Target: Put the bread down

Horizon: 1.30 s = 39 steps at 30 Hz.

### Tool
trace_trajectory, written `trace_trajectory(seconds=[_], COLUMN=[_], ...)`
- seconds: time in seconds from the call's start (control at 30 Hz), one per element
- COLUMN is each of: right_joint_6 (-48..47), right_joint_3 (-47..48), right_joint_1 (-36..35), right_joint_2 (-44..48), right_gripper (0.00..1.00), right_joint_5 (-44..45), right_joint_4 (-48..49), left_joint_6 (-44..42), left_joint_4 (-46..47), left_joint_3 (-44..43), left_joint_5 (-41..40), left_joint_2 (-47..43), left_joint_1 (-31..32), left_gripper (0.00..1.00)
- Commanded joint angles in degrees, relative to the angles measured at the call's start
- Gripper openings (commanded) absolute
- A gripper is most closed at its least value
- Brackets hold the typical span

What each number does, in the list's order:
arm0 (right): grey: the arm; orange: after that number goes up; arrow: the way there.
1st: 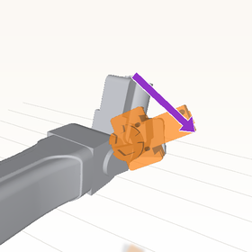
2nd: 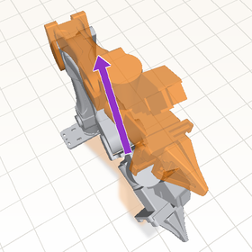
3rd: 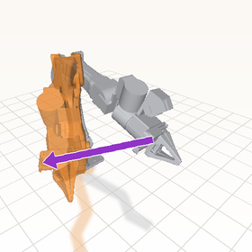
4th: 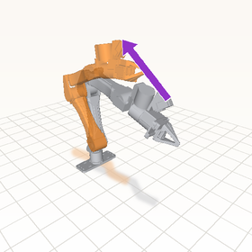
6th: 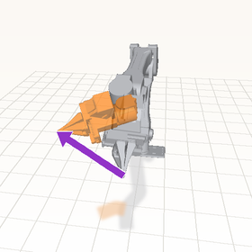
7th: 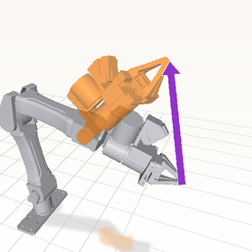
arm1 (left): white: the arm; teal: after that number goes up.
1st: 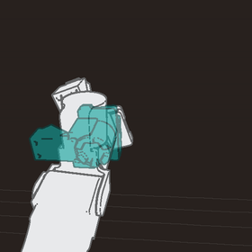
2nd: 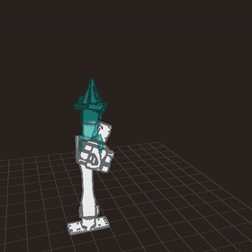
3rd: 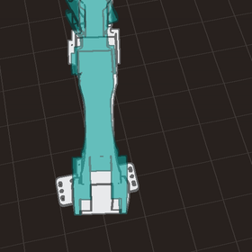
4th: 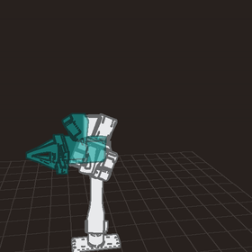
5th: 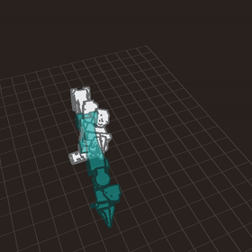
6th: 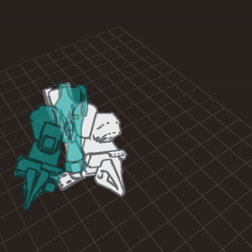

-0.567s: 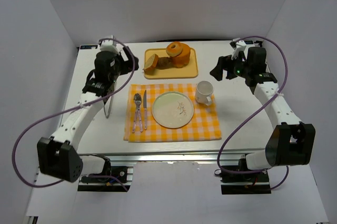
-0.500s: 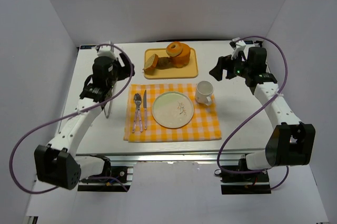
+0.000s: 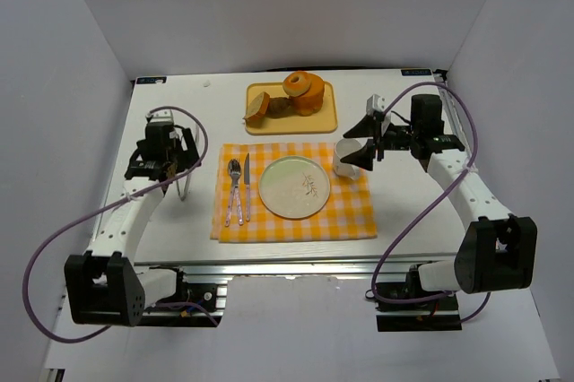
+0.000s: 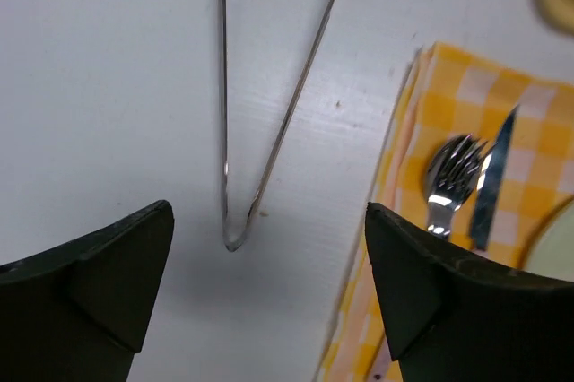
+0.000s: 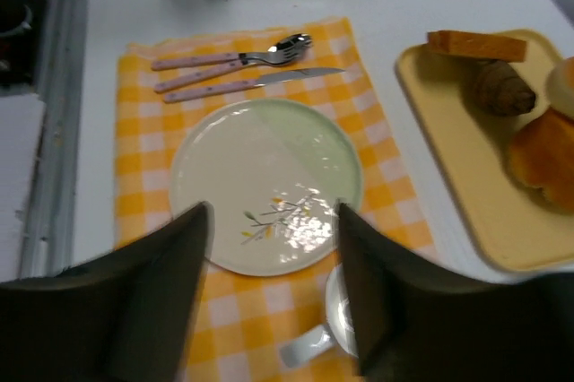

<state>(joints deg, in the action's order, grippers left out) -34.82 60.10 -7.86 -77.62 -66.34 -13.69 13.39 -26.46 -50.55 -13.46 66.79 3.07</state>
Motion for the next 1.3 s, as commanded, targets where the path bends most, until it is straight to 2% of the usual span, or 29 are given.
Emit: trace_trajectory(seconds=[0.0, 0.2, 0.43, 0.53, 0.8, 1.17, 1.2, 1.27], right_joint_6=[-5.77, -3.91, -2.89, -3.15, -1.61, -0.67, -0.61, -0.55], right_joint_3=[-0.11, -2.64, -3.32, -3.53, -3.4, -2.1, -2.17, -2.38], right_joint_1=[-1.43, -1.98, -1.94, -1.98, -1.98, -1.98, -1.98, -1.98], right_joint_2=[0.74, 2.43, 3.53, 3.95, 3.57, 3.05, 3.25, 3.73], right_gripper=[0.89, 0.89, 0.89, 0.89, 0.89, 0.89, 0.89, 0.89], right_joint_5=[-2.62, -0.13, 1.17, 1.48, 1.63, 1.87, 2.0, 2.13], right_joint_4=[-1.96, 0.62, 0.95, 0.56, 1.67, 1.04, 1.04, 0.82], left_joint_6=[-4.99, -12.34, -11.98, -11.37, -13.08, -10.58, -10.58, -10.67], left_joint_4=[-1.22, 4.81, 10.72, 10.75, 9.78, 13.45, 13.12, 12.85], left_joint_3=[1.74, 1.03, -2.09, -4.21, -6.1, -4.75, -4.82, -4.96], left_joint_5=[0.29, 6.33, 9.28, 10.57, 12.91, 19.22, 19.42, 19.46], left_joint_2=[1.45, 11.03, 21.71, 25.34, 30.33, 35.07, 35.4, 35.44], left_joint_1=[-0.16, -0.25, -4.12, -7.01, -7.29, -9.54, -9.74, -9.84], left_gripper=[0.98, 0.98, 0.95, 0.92, 0.89, 0.71, 0.66, 0.47])
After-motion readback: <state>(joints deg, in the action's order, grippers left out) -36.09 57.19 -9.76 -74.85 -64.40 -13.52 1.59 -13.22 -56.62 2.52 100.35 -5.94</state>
